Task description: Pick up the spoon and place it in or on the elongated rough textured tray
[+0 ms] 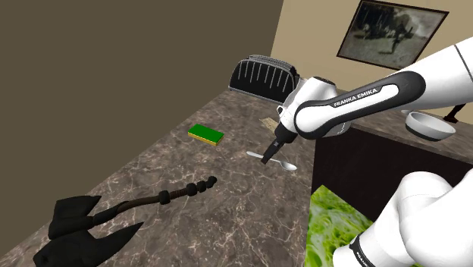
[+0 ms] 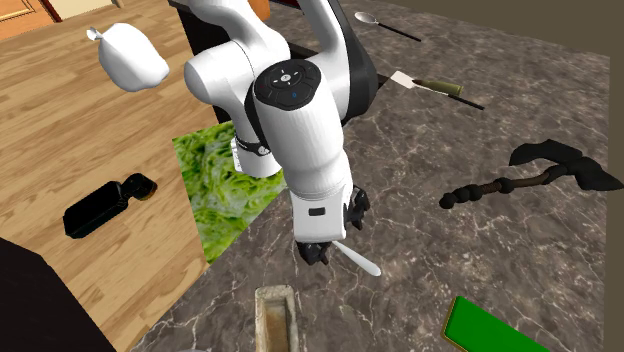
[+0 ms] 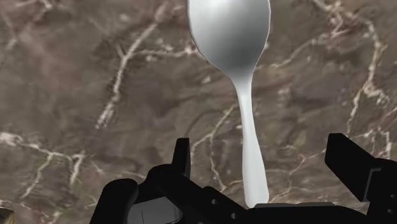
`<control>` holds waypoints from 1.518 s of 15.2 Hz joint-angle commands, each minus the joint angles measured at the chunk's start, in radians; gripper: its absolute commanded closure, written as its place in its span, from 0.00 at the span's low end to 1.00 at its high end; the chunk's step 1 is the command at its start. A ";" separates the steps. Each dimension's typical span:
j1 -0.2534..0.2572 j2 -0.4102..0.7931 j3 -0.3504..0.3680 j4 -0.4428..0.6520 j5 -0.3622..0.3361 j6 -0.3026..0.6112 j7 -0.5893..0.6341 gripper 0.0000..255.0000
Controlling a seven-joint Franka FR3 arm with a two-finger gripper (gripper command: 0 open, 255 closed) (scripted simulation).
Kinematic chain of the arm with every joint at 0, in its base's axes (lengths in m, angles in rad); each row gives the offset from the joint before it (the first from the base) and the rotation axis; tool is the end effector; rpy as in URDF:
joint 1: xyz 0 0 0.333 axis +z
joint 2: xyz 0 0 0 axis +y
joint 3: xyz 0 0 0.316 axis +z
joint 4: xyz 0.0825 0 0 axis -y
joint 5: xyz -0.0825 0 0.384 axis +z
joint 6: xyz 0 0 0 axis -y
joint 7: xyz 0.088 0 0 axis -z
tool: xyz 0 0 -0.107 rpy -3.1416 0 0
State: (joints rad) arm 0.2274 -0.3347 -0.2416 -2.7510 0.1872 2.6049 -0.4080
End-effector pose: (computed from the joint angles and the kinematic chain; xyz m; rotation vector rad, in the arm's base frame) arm 0.3968 -0.0044 0.3332 -2.9541 -0.3666 -0.3105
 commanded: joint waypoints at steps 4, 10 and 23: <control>0.000 0.000 0.000 0.000 0.000 0.001 0.000 1.00; 0.000 0.000 0.000 0.000 0.000 0.001 0.000 1.00; -0.037 -0.110 0.031 0.059 -0.057 -0.166 0.061 1.00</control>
State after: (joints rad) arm 0.1947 -0.4304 -0.2143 -2.6993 0.1361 2.4610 -0.3538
